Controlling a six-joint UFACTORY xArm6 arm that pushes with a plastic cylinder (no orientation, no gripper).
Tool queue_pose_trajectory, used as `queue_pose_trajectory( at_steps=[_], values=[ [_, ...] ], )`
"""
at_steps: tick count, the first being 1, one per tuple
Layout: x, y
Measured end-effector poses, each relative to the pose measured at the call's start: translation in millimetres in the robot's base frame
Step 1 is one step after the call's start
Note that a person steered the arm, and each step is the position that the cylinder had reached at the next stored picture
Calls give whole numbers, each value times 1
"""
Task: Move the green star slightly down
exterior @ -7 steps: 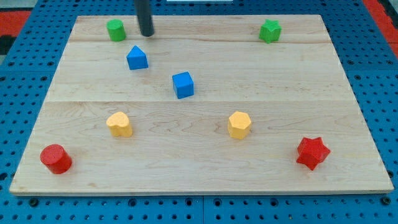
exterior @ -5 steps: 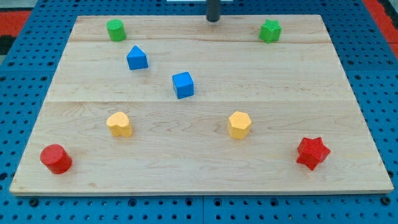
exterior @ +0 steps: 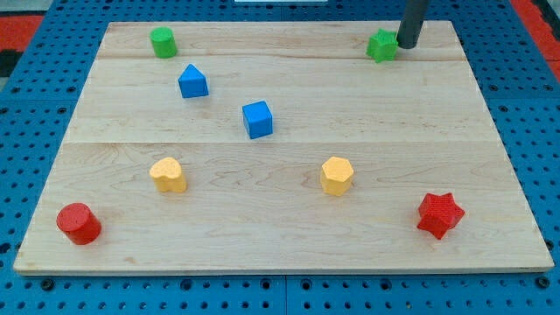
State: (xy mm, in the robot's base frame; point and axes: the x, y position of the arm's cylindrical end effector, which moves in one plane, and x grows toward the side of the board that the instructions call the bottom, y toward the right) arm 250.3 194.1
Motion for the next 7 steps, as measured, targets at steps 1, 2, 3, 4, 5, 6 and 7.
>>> queue_pose_trajectory(
  at_steps=[1,2,3,4,5,6,7],
  values=[
    [-31,4],
    [-41,-28],
    [-21,-36],
    [12,-30],
    [32,-27],
    [49,-25],
    [63,-25]
  ],
)
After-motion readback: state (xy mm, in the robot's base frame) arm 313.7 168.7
